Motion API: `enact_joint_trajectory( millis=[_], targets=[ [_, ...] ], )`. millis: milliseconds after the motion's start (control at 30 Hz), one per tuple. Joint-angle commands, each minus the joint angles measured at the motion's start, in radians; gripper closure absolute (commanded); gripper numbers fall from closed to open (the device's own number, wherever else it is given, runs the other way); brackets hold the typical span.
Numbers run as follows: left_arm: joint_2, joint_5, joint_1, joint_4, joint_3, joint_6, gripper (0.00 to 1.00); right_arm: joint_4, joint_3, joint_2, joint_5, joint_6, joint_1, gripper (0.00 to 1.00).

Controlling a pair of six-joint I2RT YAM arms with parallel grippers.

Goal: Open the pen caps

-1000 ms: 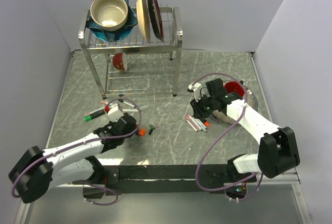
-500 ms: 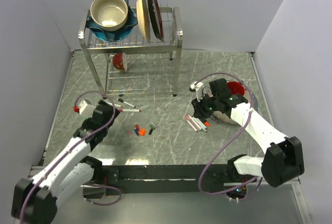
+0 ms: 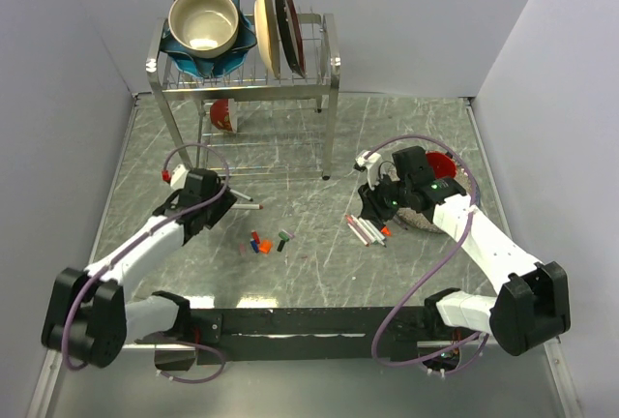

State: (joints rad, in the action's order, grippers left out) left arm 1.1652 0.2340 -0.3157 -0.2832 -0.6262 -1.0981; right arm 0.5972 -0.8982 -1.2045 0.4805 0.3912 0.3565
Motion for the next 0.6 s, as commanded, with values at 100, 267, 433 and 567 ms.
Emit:
enact_joint_trajectory(
  millis=[100,267,433,567],
  targets=[
    [0.243,0.056,0.001,-0.186,-0.214,-0.152,0.52,-0.007,-0.045,0.017,0.006,0.011,-0.004,0.62],
    [0.303,0.047,0.001,-0.186,-0.24,-0.169,0.53,-0.01,-0.044,0.016,0.001,0.012,-0.004,0.62],
    [0.355,0.039,0.001,-0.185,-0.27,-0.174,0.51,-0.01,-0.044,0.011,0.003,0.012,-0.002,0.62],
    [0.393,0.037,0.001,-0.198,-0.297,-0.178,0.51,-0.008,-0.044,0.01,0.001,0.012,-0.004,0.62]
  ],
)
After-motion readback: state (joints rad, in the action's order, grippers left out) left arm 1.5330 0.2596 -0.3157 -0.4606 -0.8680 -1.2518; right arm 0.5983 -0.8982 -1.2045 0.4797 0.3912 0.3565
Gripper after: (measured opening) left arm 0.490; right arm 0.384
